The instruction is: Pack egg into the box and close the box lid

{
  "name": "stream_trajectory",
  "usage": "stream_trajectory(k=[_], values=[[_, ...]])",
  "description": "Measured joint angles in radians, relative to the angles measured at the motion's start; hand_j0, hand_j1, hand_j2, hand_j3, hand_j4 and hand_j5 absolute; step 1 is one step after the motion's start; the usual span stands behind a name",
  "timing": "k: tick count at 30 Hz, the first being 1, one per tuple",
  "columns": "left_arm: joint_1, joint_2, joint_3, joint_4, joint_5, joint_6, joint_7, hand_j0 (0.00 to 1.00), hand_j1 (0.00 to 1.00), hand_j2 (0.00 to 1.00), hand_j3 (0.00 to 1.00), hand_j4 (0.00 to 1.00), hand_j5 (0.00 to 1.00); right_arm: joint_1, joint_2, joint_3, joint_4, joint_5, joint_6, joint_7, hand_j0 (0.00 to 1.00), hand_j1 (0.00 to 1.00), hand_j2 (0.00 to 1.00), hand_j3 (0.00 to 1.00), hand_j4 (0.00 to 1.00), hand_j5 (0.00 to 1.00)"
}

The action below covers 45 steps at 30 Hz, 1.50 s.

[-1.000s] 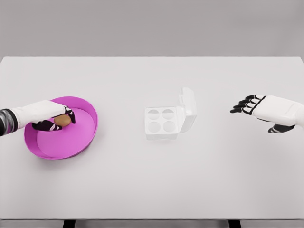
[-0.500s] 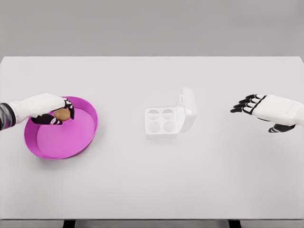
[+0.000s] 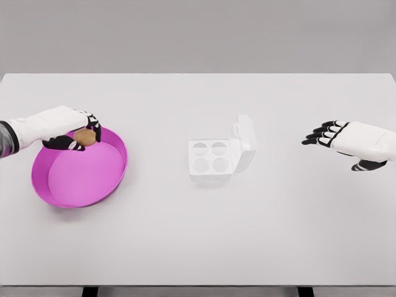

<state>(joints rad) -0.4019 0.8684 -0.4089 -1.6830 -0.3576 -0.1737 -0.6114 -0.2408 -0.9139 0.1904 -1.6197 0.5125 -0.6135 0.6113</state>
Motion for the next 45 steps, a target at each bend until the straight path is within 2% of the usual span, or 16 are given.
stream_trajectory(k=[14,27,34,45], values=[[-0.021,-0.066,-0.004,-0.025,-0.001,-0.002,0.000,0.36,0.36,0.36,0.36,0.36,0.36,-0.009,-0.003,-0.001,0.000,-0.001,0.000,0.000,1.00,1.00,1.00,1.00,1.00,1.00],[-0.043,-0.167,-0.021,-0.036,-0.013,-0.001,0.000,0.34,0.34,0.34,0.34,0.34,0.34,-0.008,-0.002,0.000,0.002,-0.002,0.000,0.000,1.00,1.00,1.00,1.00,1.00,1.00],[-0.043,-0.208,-0.028,-0.039,-0.014,-0.002,0.000,0.34,0.34,0.34,0.34,0.34,0.34,0.008,-0.007,-0.053,-0.016,-0.008,0.000,0.000,1.00,1.00,1.00,1.00,1.00,1.00],[-0.057,-0.275,-0.062,-0.045,-0.017,-0.002,0.000,0.34,0.34,0.34,0.34,0.34,0.34,0.017,-0.013,-0.057,-0.028,-0.003,0.000,0.000,1.00,1.00,1.00,1.00,1.00,1.00]])
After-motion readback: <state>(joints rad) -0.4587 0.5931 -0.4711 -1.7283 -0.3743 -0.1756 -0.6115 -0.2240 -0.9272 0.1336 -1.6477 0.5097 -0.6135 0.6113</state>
